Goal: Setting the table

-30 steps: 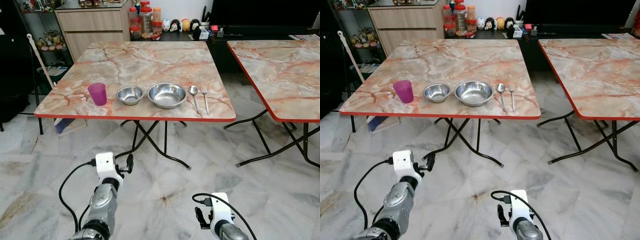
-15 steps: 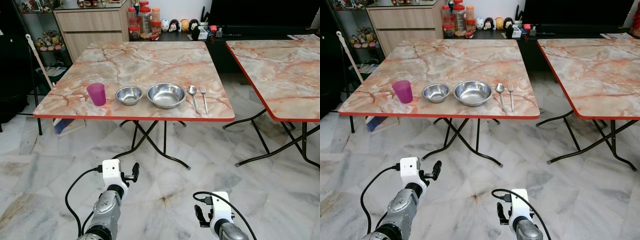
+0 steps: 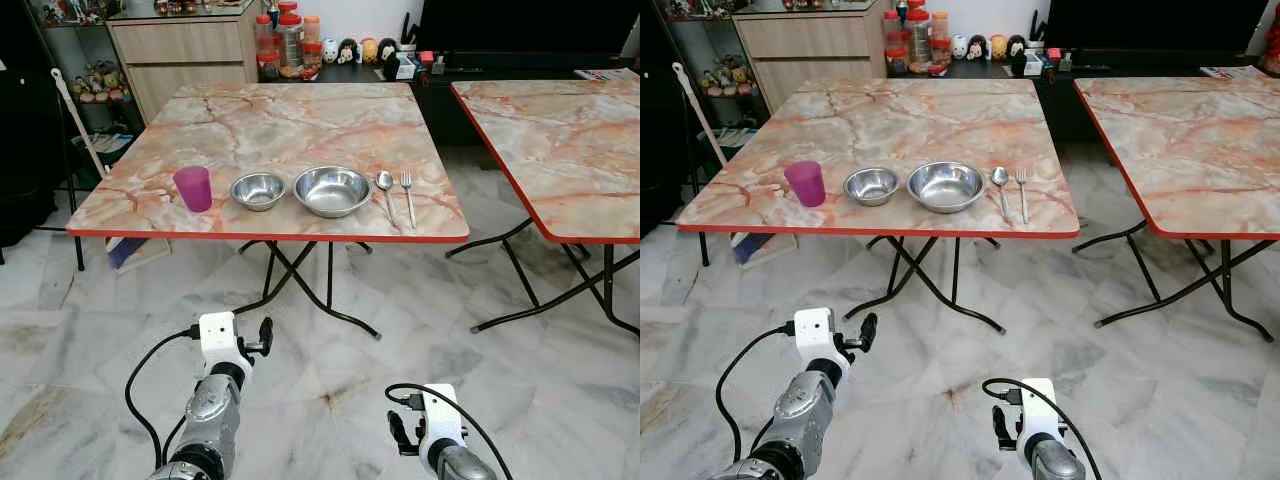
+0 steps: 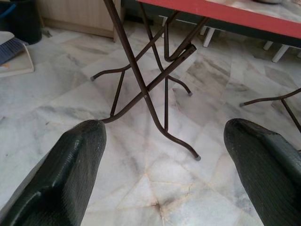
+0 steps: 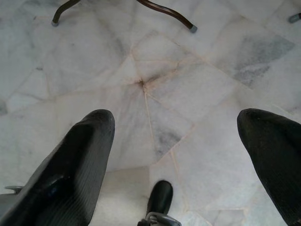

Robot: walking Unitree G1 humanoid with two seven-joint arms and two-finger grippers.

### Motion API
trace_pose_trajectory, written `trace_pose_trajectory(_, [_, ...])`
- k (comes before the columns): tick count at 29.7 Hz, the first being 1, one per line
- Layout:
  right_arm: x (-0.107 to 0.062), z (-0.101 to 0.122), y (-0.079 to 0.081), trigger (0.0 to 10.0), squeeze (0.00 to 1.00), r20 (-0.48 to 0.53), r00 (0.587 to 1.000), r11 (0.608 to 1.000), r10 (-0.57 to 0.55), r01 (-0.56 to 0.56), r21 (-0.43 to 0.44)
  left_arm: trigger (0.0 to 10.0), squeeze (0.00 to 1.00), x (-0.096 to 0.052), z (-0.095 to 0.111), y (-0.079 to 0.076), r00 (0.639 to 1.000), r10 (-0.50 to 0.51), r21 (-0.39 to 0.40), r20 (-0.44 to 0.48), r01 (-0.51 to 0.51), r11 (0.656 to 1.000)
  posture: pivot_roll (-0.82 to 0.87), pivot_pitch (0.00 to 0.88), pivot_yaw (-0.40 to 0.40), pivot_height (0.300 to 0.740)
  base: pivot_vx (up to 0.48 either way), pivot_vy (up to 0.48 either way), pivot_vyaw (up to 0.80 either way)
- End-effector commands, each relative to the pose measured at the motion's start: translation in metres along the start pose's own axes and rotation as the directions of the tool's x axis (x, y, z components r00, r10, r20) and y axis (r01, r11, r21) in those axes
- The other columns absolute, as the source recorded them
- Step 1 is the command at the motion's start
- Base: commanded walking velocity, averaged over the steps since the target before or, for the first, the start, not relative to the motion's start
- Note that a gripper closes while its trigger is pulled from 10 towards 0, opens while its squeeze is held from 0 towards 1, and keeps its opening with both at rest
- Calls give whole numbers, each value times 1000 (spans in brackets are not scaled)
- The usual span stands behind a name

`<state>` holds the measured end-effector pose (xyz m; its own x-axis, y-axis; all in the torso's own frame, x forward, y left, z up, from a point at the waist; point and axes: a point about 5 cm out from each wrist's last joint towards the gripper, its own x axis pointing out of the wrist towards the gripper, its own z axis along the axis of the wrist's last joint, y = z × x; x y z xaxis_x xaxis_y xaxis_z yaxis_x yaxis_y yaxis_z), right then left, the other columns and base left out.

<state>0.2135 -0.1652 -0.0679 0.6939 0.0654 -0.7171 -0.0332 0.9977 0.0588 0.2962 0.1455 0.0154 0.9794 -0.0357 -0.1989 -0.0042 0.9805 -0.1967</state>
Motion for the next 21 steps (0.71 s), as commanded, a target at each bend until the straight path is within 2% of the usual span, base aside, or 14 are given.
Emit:
trace_pose_trajectory(1, [0,0,-1,10000,0,-5,1000,1000,-12,12,10,10000,0,5,10,-1,999,2,-8,38,-1,1000,74,0,-18,740,247,0,0])
trace_pose_trajectory(8, [0,-2,-1,10000,0,-24,1000,1000,-8,9,21,10000,0,11,27,-6,993,-18,-3,120,19,1000,67,0,-15,740,247,0,0])
trace_pose_trajectory(9, [0,-3,0,10000,0,-26,1000,1000,-5,6,26,10000,0,13,33,-9,989,-27,0,148,27,1000,70,0,-15,736,247,0,-431])
trace_pose_trajectory(11, [0,-1,0,10000,0,-4,1000,999,2,-2,32,10000,0,19,59,-14,961,-45,-2,273,47,999,73,0,-13,736,264,0,-216])
trace_pose_trajectory(12, [0,-1,0,10000,0,-4,1000,999,2,-2,32,10000,0,19,59,-14,961,-45,-2,273,47,999,73,0,-13,736,270,0,0])
trace_pose_trajectory(14, [0,0,-1,10000,0,-2,1000,1000,-9,9,29,10000,0,20,74,-17,940,-53,-2,337,56,998,74,0,-13,736,270,0,0])
trace_pose_trajectory(21, [0,-1,1,10000,0,-7,1000,1000,-4,4,25,10000,0,20,89,-21,914,-69,0,399,76,997,85,0,-7,736,270,0,0])
